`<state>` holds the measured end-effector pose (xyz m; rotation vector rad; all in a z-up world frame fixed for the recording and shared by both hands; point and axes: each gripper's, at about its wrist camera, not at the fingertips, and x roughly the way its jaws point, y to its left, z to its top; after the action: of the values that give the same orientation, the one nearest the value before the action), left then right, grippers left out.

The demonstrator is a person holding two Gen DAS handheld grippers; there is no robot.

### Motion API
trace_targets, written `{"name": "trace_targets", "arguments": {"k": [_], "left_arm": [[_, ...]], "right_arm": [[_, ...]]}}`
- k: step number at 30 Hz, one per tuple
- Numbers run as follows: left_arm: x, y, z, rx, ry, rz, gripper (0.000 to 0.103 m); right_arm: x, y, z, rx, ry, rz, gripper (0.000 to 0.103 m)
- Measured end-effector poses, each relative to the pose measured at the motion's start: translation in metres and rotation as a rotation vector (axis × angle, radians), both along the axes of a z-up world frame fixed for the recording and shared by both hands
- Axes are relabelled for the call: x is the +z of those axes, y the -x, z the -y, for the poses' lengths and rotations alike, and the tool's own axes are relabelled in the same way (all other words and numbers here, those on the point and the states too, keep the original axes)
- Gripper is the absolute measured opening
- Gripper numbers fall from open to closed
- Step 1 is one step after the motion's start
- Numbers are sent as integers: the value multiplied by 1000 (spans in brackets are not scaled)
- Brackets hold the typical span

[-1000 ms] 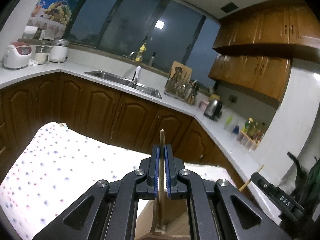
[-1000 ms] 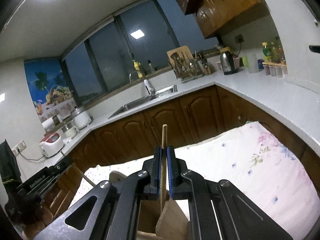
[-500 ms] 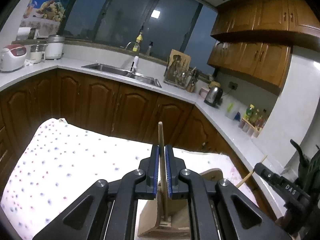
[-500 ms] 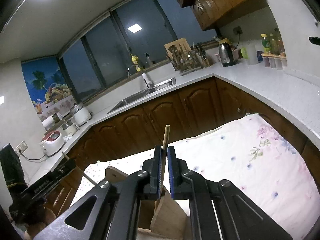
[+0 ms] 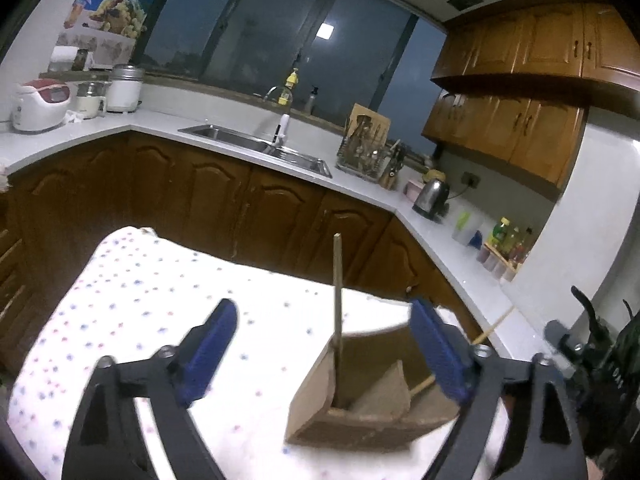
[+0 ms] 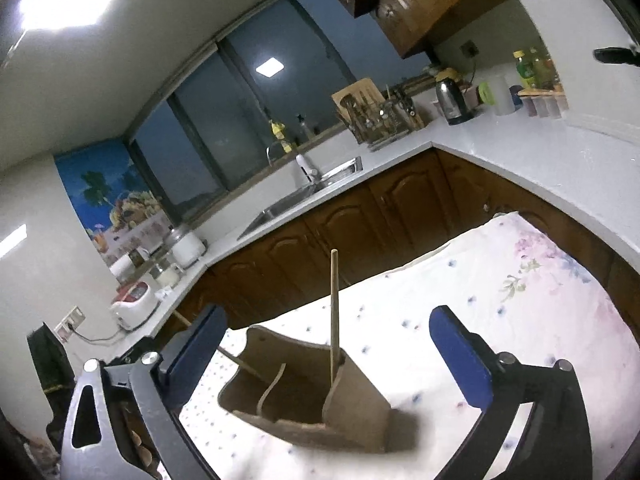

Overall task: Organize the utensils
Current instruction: 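Open the left gripper over the holder while the right gripper opens too, then move both grippers back over the remaining utensils on the cloth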

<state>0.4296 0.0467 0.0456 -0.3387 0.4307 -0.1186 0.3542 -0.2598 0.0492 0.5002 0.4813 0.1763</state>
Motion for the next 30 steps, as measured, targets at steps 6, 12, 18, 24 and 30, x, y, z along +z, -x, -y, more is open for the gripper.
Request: {"name": "trace_targets", "arguments": {"k": [6,12,18,24,30], "left_arm": [[-1,63,-19,11,8,-2,99],[-3,130,-36,37,14,-18,99],[-4,182,-43,36,12,-59,99],[-6,227,-46,26,4,-104,99],[-2,252,-44,16,-39,-133,99]], "right_arm": [[8,40,0,25,-7,0,103],[11,91,-6,51,28,1,103],[7,135,-7,57,58,-29,103],[-1,173,-2,36,87,-61,103],[-18,201,2,28,96,-122,103]]}}
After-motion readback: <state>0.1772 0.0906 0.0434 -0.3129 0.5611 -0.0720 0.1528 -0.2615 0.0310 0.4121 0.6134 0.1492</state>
